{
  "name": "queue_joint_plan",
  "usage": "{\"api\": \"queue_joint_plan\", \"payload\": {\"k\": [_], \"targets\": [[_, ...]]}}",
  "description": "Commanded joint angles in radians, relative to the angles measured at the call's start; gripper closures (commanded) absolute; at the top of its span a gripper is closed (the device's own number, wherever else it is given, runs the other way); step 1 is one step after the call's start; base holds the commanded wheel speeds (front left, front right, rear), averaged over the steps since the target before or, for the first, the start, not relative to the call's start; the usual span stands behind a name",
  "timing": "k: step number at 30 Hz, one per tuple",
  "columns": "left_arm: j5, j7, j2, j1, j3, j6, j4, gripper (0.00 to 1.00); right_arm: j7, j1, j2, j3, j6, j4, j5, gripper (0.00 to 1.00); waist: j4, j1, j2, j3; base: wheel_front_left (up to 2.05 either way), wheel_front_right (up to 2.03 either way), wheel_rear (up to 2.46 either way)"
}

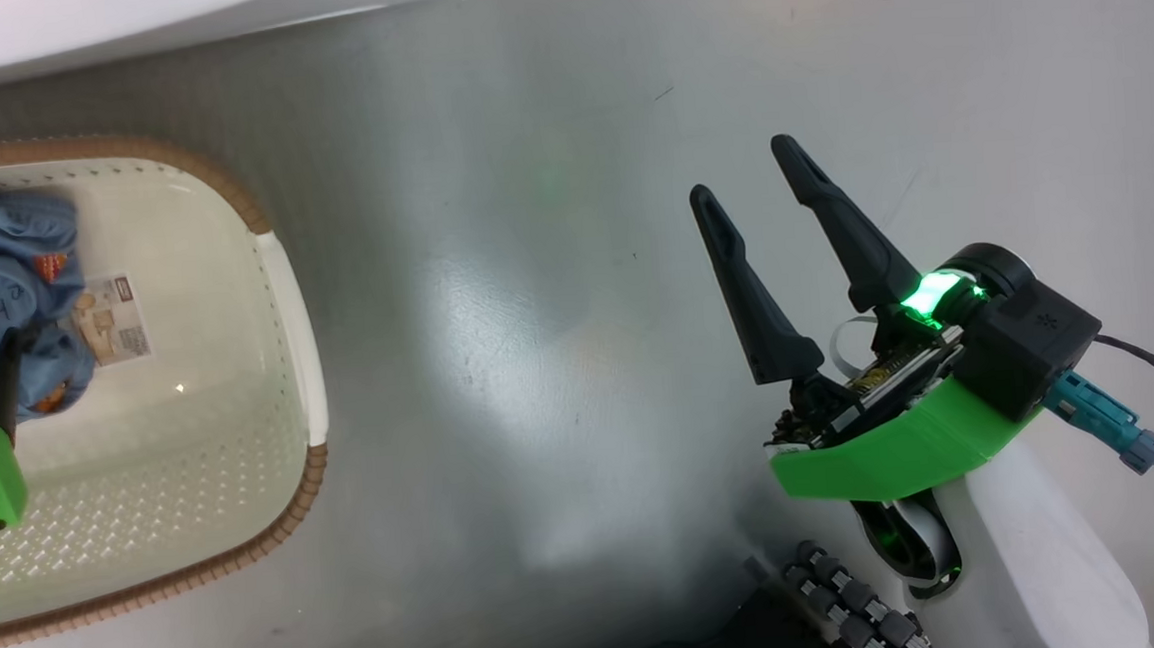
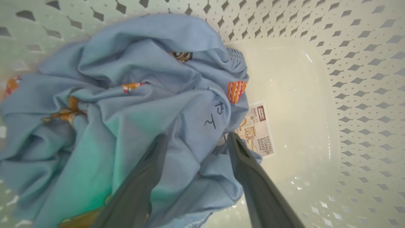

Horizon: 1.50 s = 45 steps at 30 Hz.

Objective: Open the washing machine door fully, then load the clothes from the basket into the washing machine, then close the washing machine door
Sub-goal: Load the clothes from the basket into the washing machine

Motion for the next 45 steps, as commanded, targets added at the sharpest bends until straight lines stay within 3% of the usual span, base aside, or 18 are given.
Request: {"api": "queue_joint_plan", "payload": {"k": [1, 8, 9, 11, 12, 13, 16, 19, 30, 35, 45], "targets": [[-0.010, 0.001, 0.047, 0.002, 0.009, -0.003, 0.012, 0.00, -0.005, 0.015, 0.007, 0.029, 0.002, -0.025, -0.005, 0.00, -0.002, 0.0000, -0.0001, 0.002, 0.00, 0.00, 0.00], [-0.035, 0.014, 0.060, -0.005, -0.011, -0.003, 0.020, 0.00, -0.005, 0.012, 0.007, 0.045, 0.002, -0.027, -0.009, 0.00, -0.011, 0.0000, -0.0001, 0.007, 0.00, 0.00, 0.00], [-0.039, 0.017, 0.062, -0.005, -0.013, -0.003, 0.019, 0.07, -0.005, 0.012, 0.007, 0.046, 0.002, -0.028, -0.010, 0.00, -0.012, 0.0000, -0.0001, 0.008, 0.00, 0.00, 0.00], [-0.045, 0.019, 0.065, -0.008, -0.017, -0.003, 0.019, 0.34, -0.005, 0.012, 0.007, 0.046, 0.002, -0.029, -0.012, 0.00, -0.013, 0.0000, -0.0001, 0.010, 0.00, 0.00, 0.00], [-0.049, 0.019, 0.065, -0.009, -0.018, -0.003, 0.018, 0.55, -0.005, 0.012, 0.007, 0.045, 0.002, -0.029, -0.013, 0.00, -0.014, 0.0000, -0.0001, 0.010, 0.00, 0.00, 0.00], [-0.051, 0.019, 0.066, -0.010, -0.020, -0.003, 0.016, 0.67, -0.005, 0.012, 0.007, 0.045, 0.002, -0.029, -0.014, 0.00, -0.014, 0.0000, -0.0001, 0.010, 0.00, 0.00, 0.00], [-0.058, 0.019, 0.068, -0.014, -0.025, -0.003, 0.016, 0.89, -0.005, 0.011, 0.007, 0.045, 0.002, -0.028, -0.016, 0.00, -0.013, 0.0000, -0.0001, 0.011, 0.00, 0.00, 0.00], [-0.062, 0.015, 0.067, -0.018, -0.028, -0.003, 0.014, 0.98, -0.005, 0.009, 0.007, 0.044, 0.002, -0.027, -0.016, 0.00, -0.010, 0.0000, -0.0001, 0.007, 0.00, 0.00, 0.00], [-0.133, -0.013, 0.047, -0.006, 0.003, -0.003, -0.020, 1.00, -0.005, 0.012, 0.007, 0.018, 0.002, -0.025, -0.025, 0.00, 0.028, 0.0000, -0.0001, -0.047, 0.00, 0.00, 0.00], [-0.122, -0.015, 0.038, 0.011, 0.113, -0.003, -0.076, 1.00, -0.005, 0.017, 0.007, -0.006, 0.002, -0.018, -0.033, 0.00, 0.058, 0.0000, -0.0001, -0.095, 0.00, 0.00, 0.00], [0.050, -0.015, -0.013, 0.158, 0.384, -0.003, -0.185, 1.00, -0.005, 0.052, 0.007, -0.046, 0.002, 0.007, -0.049, 0.00, 0.099, 0.0000, -0.0001, -0.231, 0.00, 0.00, 0.00]]}}
